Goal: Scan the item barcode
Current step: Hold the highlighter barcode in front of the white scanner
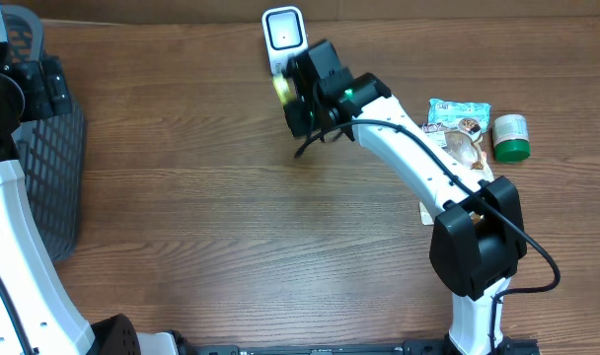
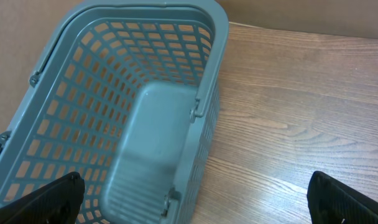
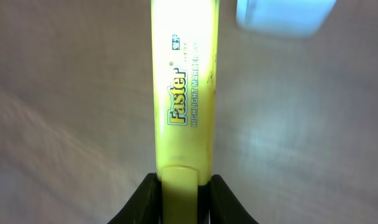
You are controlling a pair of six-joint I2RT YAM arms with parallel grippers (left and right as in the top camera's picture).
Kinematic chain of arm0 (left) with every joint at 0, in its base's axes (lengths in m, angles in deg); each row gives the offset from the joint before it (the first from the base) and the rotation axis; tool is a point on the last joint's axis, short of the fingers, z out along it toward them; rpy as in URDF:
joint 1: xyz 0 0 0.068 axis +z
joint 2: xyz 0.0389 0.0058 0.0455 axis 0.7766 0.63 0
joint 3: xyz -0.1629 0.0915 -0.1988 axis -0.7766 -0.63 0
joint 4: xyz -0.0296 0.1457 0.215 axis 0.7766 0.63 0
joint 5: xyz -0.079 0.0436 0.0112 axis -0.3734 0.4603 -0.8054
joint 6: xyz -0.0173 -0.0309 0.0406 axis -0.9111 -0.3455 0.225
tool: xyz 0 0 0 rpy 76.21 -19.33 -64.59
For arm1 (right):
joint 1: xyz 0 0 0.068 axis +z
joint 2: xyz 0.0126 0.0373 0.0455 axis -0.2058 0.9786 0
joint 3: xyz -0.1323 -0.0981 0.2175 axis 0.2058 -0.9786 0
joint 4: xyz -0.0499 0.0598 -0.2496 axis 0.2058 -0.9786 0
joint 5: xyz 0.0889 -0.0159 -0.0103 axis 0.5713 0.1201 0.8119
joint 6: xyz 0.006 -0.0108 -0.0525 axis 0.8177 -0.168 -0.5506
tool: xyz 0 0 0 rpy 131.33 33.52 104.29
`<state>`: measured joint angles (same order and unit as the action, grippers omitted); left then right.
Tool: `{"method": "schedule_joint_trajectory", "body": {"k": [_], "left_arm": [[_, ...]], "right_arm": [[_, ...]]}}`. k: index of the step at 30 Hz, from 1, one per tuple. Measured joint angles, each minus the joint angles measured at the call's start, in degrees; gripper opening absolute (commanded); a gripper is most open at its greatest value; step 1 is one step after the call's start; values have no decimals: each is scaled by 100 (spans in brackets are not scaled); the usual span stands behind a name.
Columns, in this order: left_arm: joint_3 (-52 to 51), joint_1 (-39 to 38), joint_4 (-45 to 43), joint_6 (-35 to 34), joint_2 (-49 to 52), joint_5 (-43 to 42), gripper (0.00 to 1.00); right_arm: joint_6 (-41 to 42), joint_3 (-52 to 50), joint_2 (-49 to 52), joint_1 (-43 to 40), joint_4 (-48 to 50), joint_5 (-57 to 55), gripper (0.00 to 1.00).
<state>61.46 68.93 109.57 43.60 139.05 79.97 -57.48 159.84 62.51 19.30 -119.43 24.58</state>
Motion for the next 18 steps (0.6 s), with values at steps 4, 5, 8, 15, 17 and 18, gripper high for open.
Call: {"method": "schedule_joint_trajectory", "body": {"k": [4, 5, 8, 15, 17, 18], "left_arm": [[0, 0, 0, 0, 0, 0, 100], [0, 0, 0, 0, 0, 0, 100], [0, 0, 0, 0, 0, 0, 100], [0, 0, 0, 0, 0, 0, 100], [0, 0, 2, 0, 0, 0, 100], [0, 0, 0, 0, 0, 0, 100]], "right_arm": [[31, 94, 22, -4, 273, -234, 14], [37, 162, 55, -9, 271, -264, 14], [33, 490, 221, -44, 334, -313, 14], [-13, 1307, 658, -238, 765, -415, 15], [-11, 1397, 826, -278, 1012, -481, 15], [-11, 1427, 940, -302, 1167, -551, 15]]}}
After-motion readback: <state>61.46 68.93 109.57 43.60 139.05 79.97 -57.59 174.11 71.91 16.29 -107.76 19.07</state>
